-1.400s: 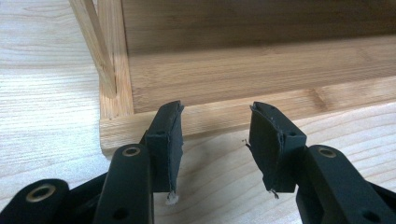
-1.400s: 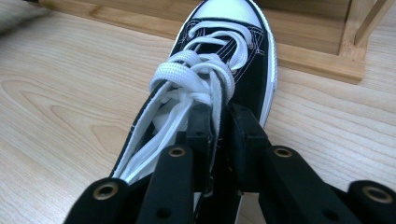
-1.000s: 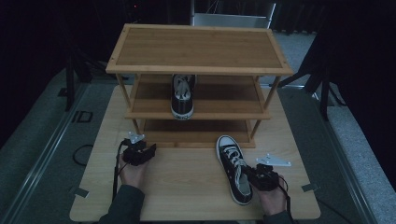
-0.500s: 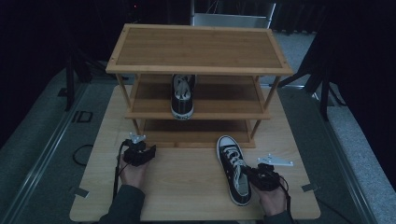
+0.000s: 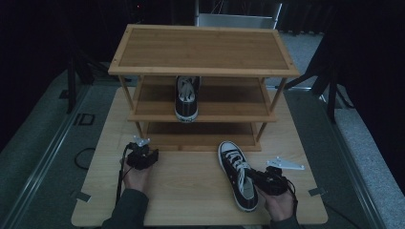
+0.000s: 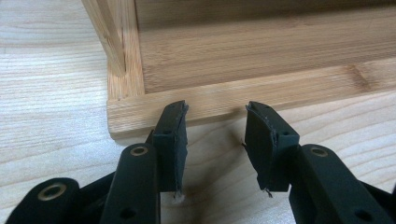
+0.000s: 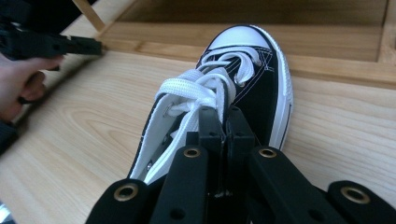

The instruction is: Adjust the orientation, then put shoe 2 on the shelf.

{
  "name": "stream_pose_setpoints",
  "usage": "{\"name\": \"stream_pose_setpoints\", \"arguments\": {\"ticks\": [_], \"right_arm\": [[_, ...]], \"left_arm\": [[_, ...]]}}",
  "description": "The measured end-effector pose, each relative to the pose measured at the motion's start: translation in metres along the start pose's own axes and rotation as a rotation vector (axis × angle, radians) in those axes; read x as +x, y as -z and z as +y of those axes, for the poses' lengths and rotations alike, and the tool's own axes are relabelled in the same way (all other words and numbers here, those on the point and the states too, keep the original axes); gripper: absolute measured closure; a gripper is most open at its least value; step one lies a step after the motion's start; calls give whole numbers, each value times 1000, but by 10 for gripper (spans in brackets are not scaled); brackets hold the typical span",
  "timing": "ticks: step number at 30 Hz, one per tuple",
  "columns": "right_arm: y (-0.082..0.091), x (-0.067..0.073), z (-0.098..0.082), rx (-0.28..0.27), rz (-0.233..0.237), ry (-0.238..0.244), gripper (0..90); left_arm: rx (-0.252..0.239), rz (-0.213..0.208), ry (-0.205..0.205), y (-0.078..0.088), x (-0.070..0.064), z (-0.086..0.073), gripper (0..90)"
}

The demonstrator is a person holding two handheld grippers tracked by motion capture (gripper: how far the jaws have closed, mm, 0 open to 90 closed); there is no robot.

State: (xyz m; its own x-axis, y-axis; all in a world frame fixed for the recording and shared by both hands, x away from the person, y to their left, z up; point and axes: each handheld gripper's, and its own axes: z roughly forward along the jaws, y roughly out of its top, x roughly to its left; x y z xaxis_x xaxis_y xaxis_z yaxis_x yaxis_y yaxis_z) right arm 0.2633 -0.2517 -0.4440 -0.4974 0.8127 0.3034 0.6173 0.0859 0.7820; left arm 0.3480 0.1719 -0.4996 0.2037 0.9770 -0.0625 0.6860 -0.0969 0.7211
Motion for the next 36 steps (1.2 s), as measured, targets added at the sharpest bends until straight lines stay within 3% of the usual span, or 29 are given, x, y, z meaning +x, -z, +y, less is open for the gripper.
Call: {"name": "stream_pose_setpoints", "arguments": {"ticks": [18, 36], "right_arm": [[22, 21, 17, -90, 86, 32, 883], [48, 38, 37, -135, 164, 41, 882]], "left_arm": [[-4, -9, 9, -1, 1, 0, 577], [4, -21, 24, -1, 1, 0, 550]]}}
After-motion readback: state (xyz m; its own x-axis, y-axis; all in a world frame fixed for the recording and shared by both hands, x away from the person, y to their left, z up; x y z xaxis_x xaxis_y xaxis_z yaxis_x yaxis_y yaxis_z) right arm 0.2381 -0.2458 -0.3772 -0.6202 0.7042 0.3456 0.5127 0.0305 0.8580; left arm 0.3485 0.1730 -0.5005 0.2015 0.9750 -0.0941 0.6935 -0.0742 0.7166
